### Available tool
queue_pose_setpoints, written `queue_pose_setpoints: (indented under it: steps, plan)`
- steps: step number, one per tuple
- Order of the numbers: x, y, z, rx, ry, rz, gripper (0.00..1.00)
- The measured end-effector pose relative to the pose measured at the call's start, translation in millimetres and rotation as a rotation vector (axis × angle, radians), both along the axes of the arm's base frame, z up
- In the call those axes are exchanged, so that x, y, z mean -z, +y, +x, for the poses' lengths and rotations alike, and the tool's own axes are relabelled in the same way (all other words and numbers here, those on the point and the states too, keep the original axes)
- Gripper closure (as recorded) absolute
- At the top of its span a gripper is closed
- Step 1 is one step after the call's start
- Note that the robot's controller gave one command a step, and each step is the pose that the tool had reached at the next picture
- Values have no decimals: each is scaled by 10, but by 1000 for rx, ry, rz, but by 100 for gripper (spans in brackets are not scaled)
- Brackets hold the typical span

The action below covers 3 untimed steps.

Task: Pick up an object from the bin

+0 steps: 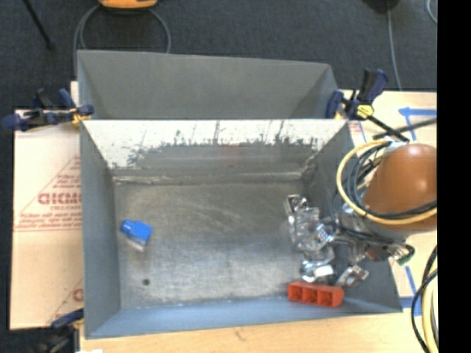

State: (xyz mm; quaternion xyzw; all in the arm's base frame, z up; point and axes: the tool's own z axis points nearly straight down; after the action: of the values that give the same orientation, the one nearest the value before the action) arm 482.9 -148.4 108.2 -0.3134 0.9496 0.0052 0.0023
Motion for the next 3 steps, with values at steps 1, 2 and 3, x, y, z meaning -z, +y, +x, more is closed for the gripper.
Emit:
queue_pose_setpoints:
  steps: [1,2,3]
  plan:
    - [179,23,74,-119,-16,1,0]
    - [315,82,157,-59,-18,5,0]
    - [306,86,160,-57,-18,6,100]
